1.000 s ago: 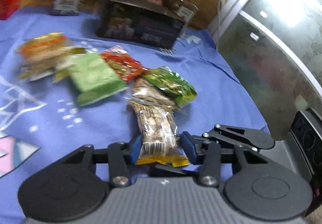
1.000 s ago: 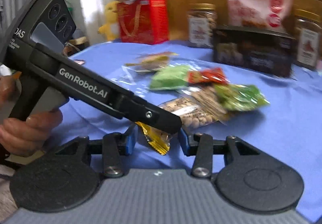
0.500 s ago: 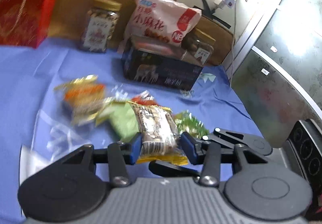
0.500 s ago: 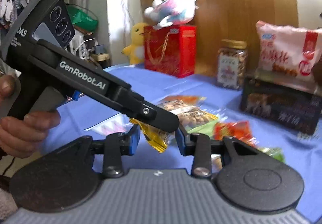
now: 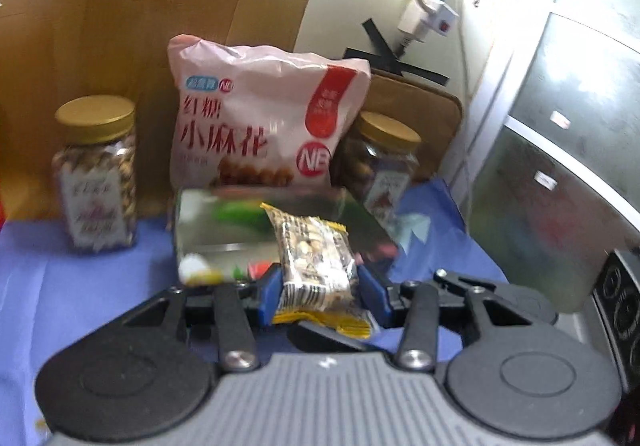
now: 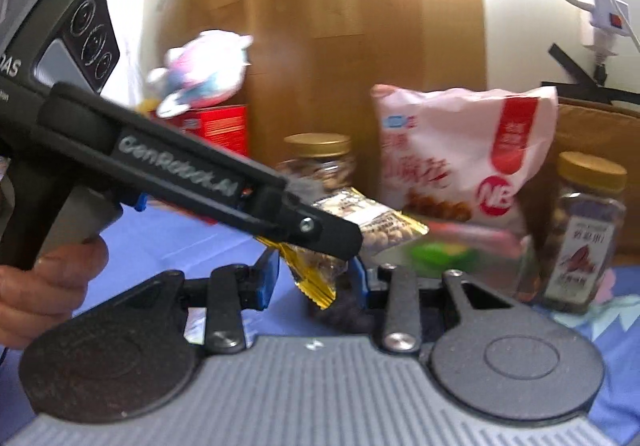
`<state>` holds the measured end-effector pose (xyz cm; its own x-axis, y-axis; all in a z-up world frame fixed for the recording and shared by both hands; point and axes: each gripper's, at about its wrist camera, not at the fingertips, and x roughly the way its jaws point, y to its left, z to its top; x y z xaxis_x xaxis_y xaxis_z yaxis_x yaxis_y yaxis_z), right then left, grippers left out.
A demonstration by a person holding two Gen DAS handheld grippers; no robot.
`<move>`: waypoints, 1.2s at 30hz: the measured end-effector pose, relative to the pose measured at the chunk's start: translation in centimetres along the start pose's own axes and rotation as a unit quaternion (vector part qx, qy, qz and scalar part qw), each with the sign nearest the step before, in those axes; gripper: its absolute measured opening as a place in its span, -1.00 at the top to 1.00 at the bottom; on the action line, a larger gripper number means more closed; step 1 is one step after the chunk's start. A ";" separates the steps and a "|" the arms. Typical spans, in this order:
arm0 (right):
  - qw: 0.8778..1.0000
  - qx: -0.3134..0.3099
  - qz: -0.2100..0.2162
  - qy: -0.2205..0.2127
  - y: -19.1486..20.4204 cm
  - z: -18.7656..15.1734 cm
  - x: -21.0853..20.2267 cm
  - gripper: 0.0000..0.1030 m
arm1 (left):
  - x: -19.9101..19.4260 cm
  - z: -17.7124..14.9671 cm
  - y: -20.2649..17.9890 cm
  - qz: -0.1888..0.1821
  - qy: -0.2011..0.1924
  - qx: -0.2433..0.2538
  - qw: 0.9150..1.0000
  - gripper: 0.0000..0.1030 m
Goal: Organize snacks
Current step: 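Carry the peanut bar pack into the metal tin and release it, then grasp the round pastry in the clear bag with the left gripper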
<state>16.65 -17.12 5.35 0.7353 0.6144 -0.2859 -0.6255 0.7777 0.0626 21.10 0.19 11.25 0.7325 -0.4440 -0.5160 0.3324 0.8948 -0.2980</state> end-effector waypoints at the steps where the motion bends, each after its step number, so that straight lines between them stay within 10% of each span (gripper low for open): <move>1: 1.000 0.000 -0.008 -0.001 -0.4 0.1 0.8 0.20 | 0.8 0.5 0.2 0.002 -0.001 0.000 1.000 0.19; 9: 0.998 -0.003 -0.056 0.009 -2.5 -0.4 6.7 0.10 | 6.5 2.4 2.6 0.040 0.015 -0.024 0.999 0.11; 16: 0.996 0.022 -0.085 0.005 -3.8 -1.4 6.3 -0.12 | 3.6 2.3 4.2 0.041 -0.005 -0.037 0.998 -0.07; 27: 0.990 0.120 0.072 0.034 0.7 -1.9 1.9 -0.12 | -9.0 -5.2 11.1 0.103 -0.039 -0.096 0.989 -0.13; 36: 0.970 0.144 0.150 0.129 7.6 -3.5 6.0 -0.12 | -8.8 -9.3 17.3 0.131 -0.003 -0.191 0.973 -0.13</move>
<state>15.39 -7.98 0.77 0.4187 0.7941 -0.4406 -0.6755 0.5966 0.4333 14.87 19.17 3.19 0.7659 -0.2027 -0.6102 -0.1093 0.8941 -0.4343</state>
